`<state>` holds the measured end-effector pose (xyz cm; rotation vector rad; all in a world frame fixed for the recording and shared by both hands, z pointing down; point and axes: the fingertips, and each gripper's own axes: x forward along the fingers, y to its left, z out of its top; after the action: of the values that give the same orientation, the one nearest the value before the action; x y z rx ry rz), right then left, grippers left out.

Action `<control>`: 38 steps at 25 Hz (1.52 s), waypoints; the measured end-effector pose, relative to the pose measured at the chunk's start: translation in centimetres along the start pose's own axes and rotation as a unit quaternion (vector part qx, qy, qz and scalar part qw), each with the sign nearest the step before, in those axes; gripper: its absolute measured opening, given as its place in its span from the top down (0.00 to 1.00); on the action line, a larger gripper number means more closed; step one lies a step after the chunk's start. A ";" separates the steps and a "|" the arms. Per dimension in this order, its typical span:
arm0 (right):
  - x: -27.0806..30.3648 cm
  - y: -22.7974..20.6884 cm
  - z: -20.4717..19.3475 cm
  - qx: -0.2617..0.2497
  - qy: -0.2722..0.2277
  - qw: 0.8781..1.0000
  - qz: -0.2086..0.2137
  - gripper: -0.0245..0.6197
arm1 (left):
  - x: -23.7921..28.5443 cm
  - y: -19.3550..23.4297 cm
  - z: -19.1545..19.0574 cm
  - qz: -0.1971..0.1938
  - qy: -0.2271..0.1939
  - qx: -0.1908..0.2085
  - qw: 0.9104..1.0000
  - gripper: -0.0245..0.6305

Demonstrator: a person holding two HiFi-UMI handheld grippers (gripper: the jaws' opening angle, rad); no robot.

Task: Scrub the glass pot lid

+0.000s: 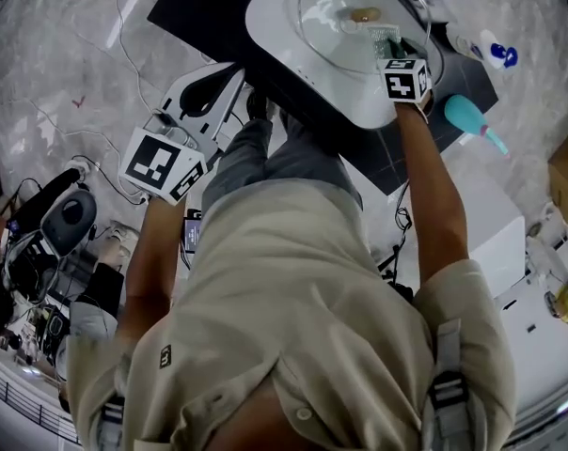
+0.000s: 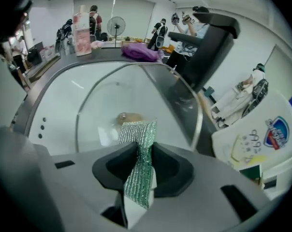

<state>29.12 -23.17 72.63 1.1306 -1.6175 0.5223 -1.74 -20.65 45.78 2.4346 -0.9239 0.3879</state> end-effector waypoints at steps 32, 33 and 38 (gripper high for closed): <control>-14.8 -0.1 16.7 0.019 -0.151 0.986 -0.065 0.81 | -13.1 4.5 4.4 0.040 -0.103 0.059 0.992 0.94; -16.5 0.3 17.3 0.025 -0.169 0.983 -0.063 0.82 | -13.3 4.3 4.9 0.036 -0.108 0.064 0.991 0.94; -24.4 2.1 19.6 0.052 -0.249 0.966 -0.047 0.82 | -14.2 3.0 7.6 0.013 -0.125 0.093 0.988 0.94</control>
<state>17.62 -27.67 43.73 1.4946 -1.9670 0.2728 -13.46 -19.12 34.44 2.6896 -1.0679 0.1865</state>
